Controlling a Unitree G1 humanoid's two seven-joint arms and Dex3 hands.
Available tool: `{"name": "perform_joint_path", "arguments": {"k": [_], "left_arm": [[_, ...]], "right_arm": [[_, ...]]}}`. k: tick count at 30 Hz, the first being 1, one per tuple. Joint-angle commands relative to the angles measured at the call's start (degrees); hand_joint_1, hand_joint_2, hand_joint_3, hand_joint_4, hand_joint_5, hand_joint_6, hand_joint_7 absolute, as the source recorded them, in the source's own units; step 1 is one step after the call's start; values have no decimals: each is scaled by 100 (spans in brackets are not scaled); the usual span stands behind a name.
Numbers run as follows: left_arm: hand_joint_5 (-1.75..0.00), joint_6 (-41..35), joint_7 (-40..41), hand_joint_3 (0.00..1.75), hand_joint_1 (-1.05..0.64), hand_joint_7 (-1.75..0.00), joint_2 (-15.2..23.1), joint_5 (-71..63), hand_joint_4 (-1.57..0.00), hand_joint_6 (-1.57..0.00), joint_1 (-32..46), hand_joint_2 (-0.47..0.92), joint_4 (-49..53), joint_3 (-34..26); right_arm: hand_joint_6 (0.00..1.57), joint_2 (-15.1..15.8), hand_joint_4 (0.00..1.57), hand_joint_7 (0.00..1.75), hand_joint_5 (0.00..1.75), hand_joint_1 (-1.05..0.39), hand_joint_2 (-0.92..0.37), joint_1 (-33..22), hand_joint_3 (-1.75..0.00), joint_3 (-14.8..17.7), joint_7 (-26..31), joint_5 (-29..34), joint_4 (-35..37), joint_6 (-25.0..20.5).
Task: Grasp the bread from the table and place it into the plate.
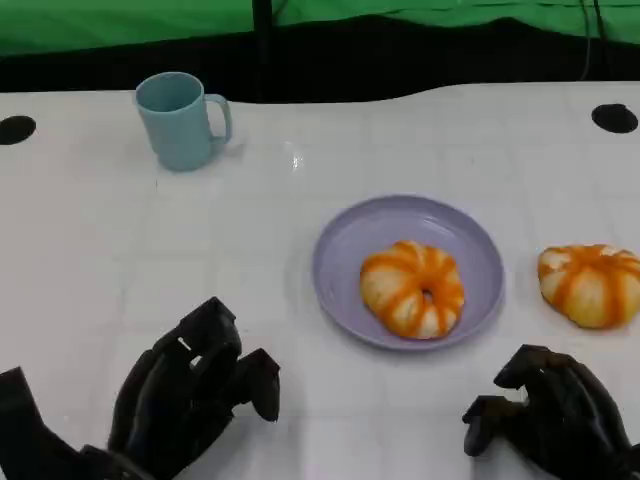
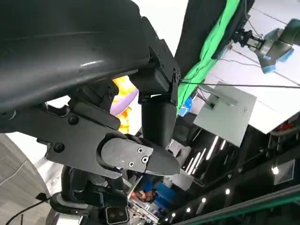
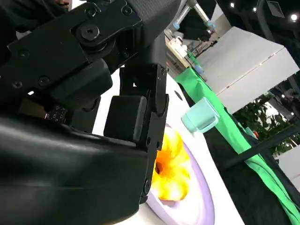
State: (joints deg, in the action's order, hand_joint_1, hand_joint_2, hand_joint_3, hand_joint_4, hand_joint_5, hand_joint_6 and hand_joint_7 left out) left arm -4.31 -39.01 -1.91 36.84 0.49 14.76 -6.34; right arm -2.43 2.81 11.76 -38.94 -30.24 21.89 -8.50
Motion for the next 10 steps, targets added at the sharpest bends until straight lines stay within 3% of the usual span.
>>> {"name": "perform_joint_path", "arguments": {"k": [1,10], "left_arm": [[-175,-81,-32,10,-66,-162,49,-84,-89,-72,-108,92,41,-49],[-175,12,-53,10,-67,-163,43,-249,-90,-71,-140,92,122,-56]], "right_arm": [[157,98,157,34,70,-101,-72,75,0,67,-41,-55,77,26],[157,92,157,32,70,-101,-71,125,0,97,-52,-78,181,39]]}}
